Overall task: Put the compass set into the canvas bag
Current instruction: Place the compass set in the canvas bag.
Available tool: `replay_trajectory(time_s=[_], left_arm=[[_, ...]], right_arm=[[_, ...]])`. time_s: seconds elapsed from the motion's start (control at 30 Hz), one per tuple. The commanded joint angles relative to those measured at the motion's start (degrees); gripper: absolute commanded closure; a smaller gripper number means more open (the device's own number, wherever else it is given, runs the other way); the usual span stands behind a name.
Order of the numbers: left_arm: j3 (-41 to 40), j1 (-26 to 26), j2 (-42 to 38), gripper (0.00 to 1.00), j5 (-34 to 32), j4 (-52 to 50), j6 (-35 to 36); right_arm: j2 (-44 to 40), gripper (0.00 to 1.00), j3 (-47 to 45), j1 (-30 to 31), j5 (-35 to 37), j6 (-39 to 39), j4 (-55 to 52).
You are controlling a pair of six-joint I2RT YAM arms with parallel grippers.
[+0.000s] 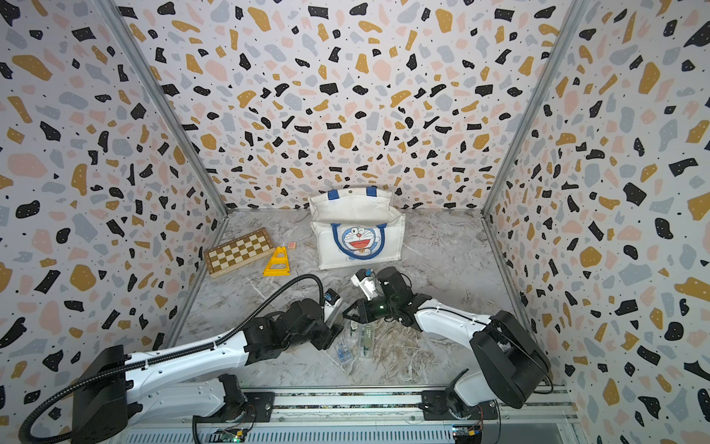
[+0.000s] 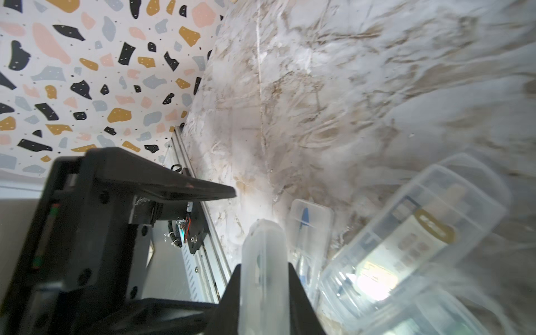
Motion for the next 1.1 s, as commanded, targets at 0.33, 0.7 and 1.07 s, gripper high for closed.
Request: replay_trajectory(time_s=[0.33,0.7,1.07], left_arm=[[-1.85,8.85,-5.82,0.23,6.28,-0.47,-1.45],[1.24,15.12,-4.26,0.23,9.50,-4.78,-1.93],[0.19,15.46,-4.61,0.22,10.30,-4.38,-2.74]], right_arm=[[-14.22,1.00,22.33,-10.99,18.10,-9.02,-15.90],[8.45,1.00,56.32,-14.51,33.39,-17.47,-23.33],[33.56,1.00,83.93,-13.45,38.06,-21.85,-37.84]])
